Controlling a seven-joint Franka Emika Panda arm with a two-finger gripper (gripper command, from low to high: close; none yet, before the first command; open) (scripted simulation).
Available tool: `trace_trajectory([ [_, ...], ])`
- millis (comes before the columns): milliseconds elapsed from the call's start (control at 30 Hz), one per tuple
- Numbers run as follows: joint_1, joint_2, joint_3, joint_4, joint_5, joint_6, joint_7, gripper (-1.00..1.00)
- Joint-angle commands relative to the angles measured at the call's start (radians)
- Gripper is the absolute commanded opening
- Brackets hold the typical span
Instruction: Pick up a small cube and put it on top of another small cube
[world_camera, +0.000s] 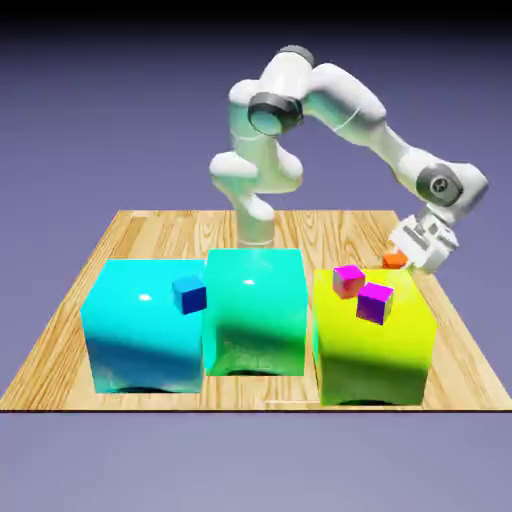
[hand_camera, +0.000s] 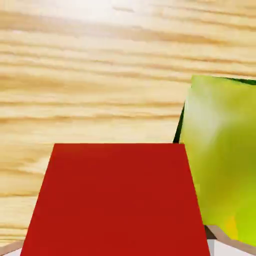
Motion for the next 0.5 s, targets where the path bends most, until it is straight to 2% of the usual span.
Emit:
trace_trajectory([
  [0, 0.001, -0.016, -0.003, 0.035, 0.041, -0.012, 0.0, -1.0],
  [467, -0.028, -0.297, -0.474, 0.426, 0.418, -0.137, -0.337, -1.0],
])
